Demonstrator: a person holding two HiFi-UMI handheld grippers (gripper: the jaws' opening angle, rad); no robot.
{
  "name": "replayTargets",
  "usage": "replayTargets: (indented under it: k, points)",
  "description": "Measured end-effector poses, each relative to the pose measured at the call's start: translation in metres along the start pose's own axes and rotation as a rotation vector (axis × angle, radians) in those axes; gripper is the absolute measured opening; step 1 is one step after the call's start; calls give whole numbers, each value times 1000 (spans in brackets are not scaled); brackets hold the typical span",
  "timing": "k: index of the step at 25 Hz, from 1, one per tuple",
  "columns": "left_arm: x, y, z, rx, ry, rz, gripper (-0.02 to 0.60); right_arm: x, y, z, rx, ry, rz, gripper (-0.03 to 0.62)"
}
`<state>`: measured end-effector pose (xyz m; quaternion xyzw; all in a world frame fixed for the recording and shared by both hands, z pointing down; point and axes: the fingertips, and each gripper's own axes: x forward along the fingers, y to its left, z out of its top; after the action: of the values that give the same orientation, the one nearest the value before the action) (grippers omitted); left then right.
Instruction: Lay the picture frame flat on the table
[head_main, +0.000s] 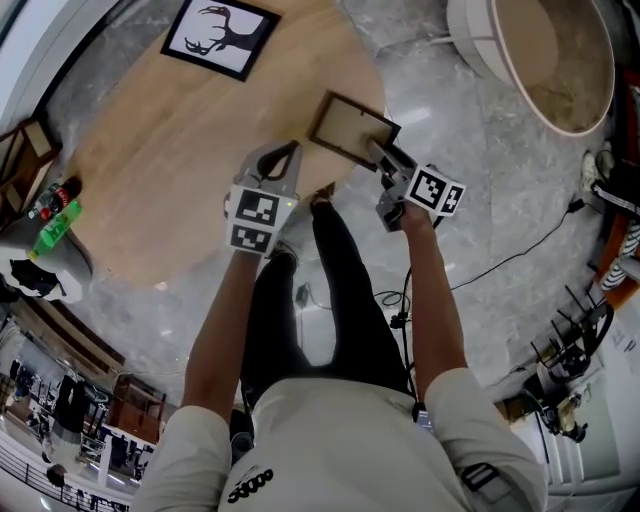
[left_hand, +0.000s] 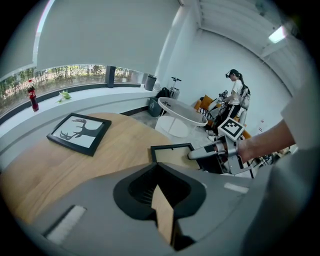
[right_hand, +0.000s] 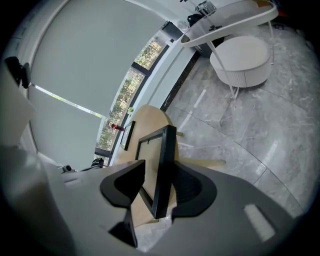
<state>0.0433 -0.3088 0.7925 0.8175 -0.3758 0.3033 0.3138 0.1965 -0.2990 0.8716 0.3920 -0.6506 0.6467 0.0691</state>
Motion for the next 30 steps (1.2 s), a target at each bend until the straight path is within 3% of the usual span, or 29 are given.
replayTargets:
  k: [8,15,22,25,30]
  points:
    - [-8,-3,-9,-2,4,8,9,-2,-21,-8,47,1,-18,176]
    - [-17,-6,-14,-4,1,14,9,-4,-29,-14,63,-11,-43,263]
    - [-42,-11,-11,3,-19,24,9,-51,-43,-30,38,-53,-199,319]
    - [-67,-12,-4,10,-47,37,9,-79,-23,-32,-49,-76,-248,316]
    - [-123,-12,14,34,-107,65,9,-125,60,-23,-434,-111,-318,251]
